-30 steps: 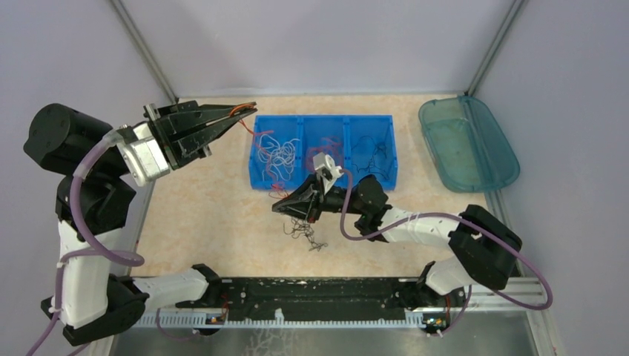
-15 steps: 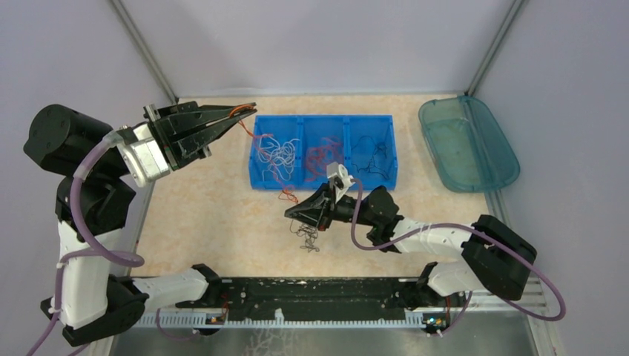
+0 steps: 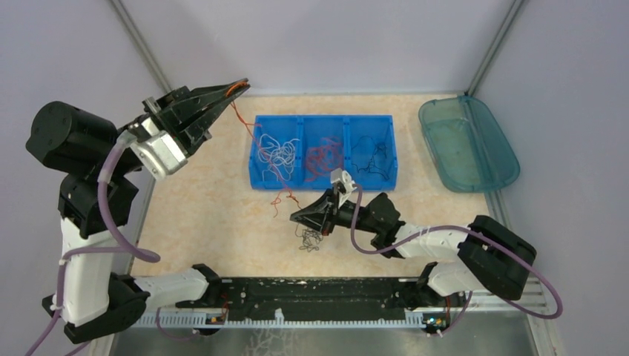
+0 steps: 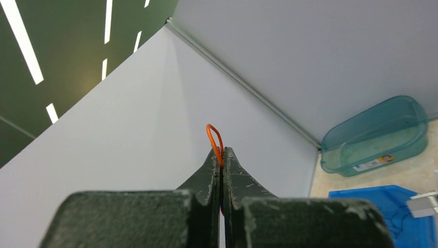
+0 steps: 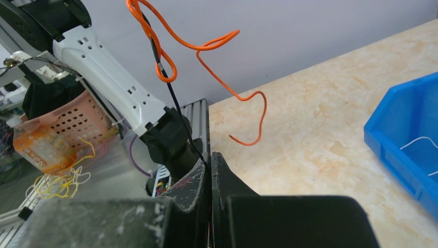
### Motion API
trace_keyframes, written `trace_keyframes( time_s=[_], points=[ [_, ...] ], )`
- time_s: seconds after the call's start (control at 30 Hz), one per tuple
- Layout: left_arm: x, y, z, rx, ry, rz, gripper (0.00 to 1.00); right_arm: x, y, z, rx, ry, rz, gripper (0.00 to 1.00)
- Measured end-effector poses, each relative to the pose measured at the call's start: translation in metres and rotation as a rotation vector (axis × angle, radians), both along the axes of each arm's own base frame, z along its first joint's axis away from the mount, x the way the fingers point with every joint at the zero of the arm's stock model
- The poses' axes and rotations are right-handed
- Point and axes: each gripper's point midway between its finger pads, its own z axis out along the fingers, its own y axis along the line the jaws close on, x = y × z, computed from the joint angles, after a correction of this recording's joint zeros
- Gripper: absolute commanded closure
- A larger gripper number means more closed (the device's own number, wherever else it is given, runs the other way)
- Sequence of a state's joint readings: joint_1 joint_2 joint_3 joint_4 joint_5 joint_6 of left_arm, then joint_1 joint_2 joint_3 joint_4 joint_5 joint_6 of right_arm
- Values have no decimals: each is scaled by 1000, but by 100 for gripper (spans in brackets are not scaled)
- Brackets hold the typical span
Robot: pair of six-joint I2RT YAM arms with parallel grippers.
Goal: Untangle the cables
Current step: Place the cable in the bin.
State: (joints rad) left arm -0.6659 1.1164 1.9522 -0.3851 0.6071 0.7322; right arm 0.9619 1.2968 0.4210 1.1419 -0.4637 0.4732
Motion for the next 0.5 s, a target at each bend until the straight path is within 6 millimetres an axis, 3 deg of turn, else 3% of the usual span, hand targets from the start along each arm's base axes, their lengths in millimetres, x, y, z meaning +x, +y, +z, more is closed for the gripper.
trace_keyframes(
  time_s=[0.27,0.37,0.5],
  points=[
    [26,6,14,-5,-94,143,100,6,-4,-1,31,19,-45,100],
    [27,16,35,-48,-178,206,100,8,-5,-8,14,39,-58,100],
    [16,39,70,-137,-302,291,100,7,-10,-36,-57,90,-74,100]
  ],
)
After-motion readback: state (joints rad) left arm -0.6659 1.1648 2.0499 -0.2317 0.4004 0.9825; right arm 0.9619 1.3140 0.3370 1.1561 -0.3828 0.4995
